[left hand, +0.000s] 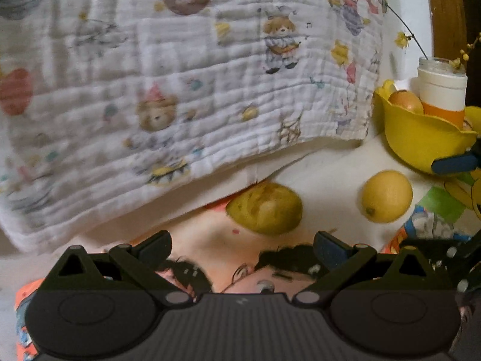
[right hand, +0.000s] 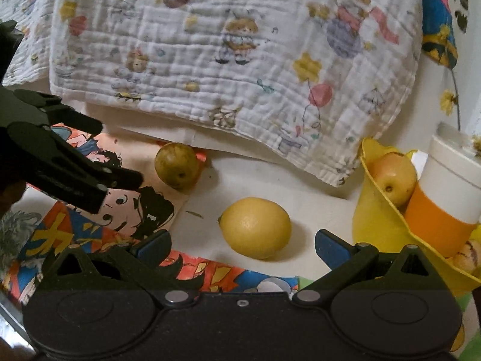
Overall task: Organize fruits
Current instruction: 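Close the left tool on the green pear while the right tool closes on the lemon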
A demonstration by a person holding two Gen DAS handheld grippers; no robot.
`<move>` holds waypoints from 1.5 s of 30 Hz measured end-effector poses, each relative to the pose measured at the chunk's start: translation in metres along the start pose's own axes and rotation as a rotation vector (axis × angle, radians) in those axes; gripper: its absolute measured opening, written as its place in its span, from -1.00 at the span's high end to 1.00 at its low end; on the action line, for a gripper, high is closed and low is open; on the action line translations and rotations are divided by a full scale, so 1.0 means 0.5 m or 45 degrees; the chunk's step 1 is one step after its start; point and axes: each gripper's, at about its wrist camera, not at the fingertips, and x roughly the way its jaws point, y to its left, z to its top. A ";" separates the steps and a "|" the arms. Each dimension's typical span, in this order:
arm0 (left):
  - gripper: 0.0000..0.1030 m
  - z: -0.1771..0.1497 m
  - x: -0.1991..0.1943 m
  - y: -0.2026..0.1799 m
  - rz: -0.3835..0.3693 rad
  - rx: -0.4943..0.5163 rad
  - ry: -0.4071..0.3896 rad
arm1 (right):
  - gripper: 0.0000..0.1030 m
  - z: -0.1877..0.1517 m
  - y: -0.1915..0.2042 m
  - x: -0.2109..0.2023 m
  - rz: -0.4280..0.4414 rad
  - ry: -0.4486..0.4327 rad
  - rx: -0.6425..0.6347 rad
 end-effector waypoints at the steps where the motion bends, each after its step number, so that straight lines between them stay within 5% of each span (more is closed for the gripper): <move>1: -0.99 0.003 0.006 -0.001 -0.008 -0.001 -0.010 | -0.96 0.001 -0.001 0.007 0.001 0.005 0.002; 24: -0.99 0.046 0.181 0.000 -0.102 -0.063 0.082 | -0.75 0.014 -0.038 0.104 0.003 0.101 0.170; 40: -0.92 0.016 0.190 -0.005 -0.106 -0.061 0.050 | -0.49 0.023 -0.072 0.138 0.002 0.153 0.230; 45: -0.76 0.011 0.174 -0.005 -0.128 -0.040 0.047 | -0.46 0.025 -0.060 0.138 0.001 0.149 0.225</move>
